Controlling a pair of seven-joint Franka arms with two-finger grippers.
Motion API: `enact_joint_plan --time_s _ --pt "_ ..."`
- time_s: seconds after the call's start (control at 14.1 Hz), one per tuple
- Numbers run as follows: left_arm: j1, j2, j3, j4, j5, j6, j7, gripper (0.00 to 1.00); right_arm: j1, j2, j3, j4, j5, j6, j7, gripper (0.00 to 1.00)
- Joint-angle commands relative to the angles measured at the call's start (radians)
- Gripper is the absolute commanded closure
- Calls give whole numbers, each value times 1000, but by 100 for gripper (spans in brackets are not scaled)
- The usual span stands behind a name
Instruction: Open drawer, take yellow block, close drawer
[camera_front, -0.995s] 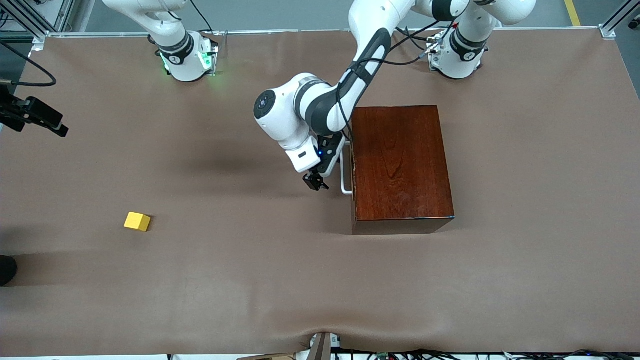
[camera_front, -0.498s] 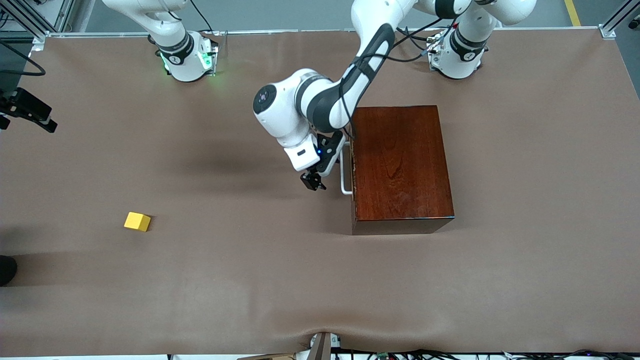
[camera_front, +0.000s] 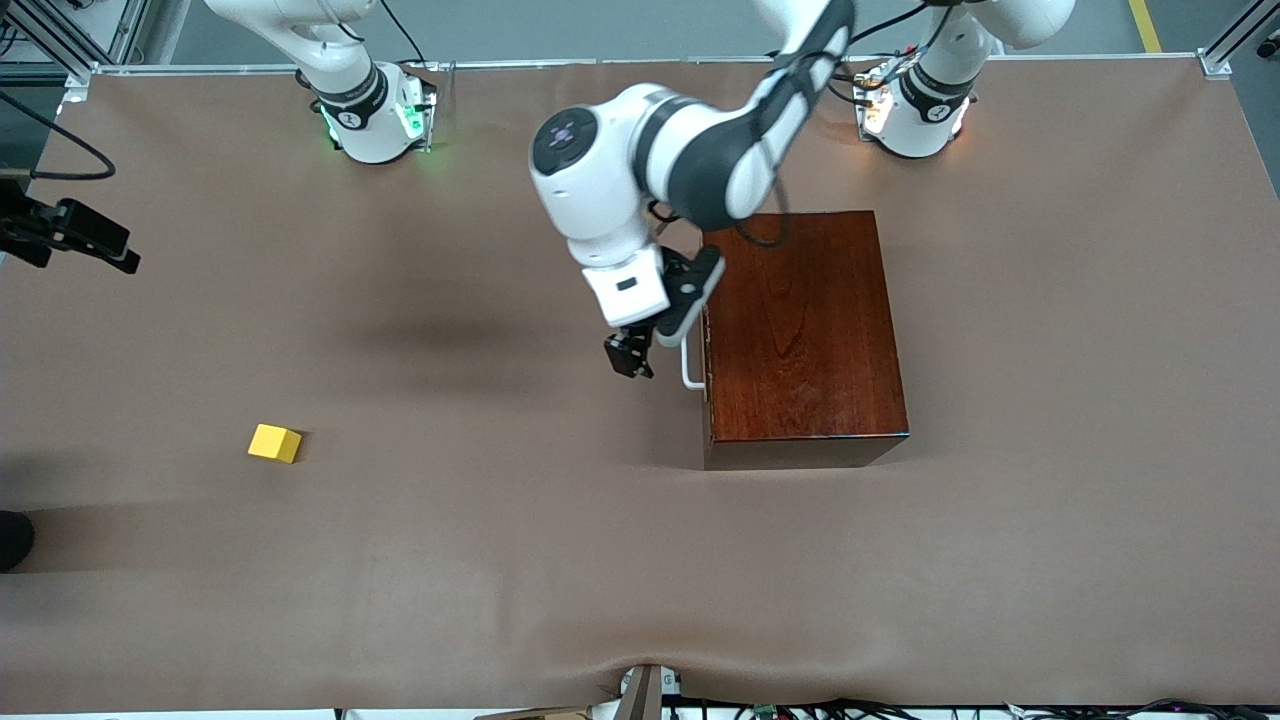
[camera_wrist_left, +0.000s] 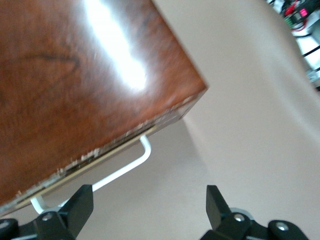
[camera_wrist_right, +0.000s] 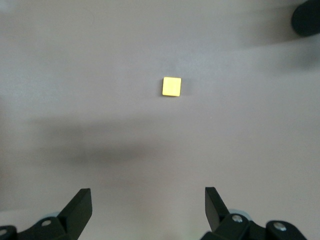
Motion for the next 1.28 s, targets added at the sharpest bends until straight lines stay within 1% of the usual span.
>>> enact_joint_plan --time_s 0.0,0.14,0.43,0.57,0.92,1.21 --pt "76 -123 -8 -42 -41 -19 115 0 -32 -11 11 -21 38 -1 -5 0" --pt "123 -169 -9 -43 -48 -69 213 0 -21 -13 17 -21 35 -4 42 0" --pt "205 -230 -11 -51 -60 -132 409 0 -25 -13 14 -21 -5 17 30 0" --pt "245 -267 -11 -76 -69 -149 532 0 -27 -10 12 -21 -3 30 29 0" --pt "326 -373 -9 -174 -69 -151 814 0 -18 -16 14 -15 -2 16 30 0" --pt "404 -403 -9 -178 -69 -216 1119 0 -25 -10 11 -15 12 16 46 0"
